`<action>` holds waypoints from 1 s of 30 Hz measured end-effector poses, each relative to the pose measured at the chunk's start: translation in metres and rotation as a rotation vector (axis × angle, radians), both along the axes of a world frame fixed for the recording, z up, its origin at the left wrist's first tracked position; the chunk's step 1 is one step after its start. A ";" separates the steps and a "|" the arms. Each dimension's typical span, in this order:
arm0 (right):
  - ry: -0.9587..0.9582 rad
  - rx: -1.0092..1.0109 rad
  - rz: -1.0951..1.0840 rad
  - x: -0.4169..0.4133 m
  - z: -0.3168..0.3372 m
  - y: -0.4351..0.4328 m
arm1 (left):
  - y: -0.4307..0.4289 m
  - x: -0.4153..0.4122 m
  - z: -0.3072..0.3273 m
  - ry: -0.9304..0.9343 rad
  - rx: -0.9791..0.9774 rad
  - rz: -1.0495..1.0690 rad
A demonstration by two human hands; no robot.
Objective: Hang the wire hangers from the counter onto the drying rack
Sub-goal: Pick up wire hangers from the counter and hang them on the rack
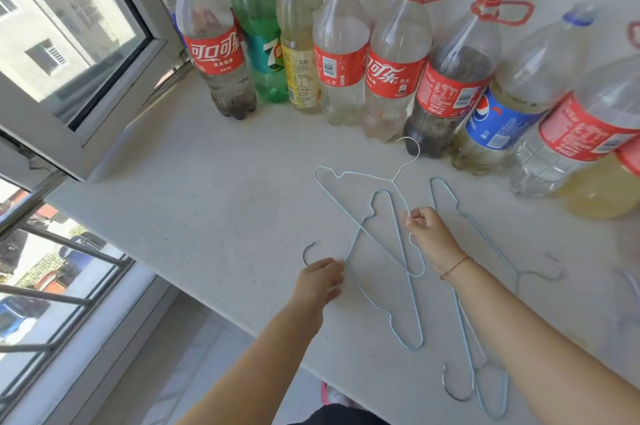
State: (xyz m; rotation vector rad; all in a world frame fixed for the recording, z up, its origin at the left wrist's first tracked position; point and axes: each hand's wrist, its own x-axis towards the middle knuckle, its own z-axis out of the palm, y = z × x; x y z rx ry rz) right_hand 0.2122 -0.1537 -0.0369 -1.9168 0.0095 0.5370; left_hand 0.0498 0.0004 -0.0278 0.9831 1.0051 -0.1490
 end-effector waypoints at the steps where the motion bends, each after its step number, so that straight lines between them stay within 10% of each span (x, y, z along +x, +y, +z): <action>1: 0.020 0.000 -0.007 -0.005 -0.005 -0.005 | -0.003 0.001 0.001 -0.006 -0.026 0.020; 30: 0.061 0.338 0.078 -0.041 0.043 -0.051 | -0.090 0.020 0.040 -0.189 -0.098 0.140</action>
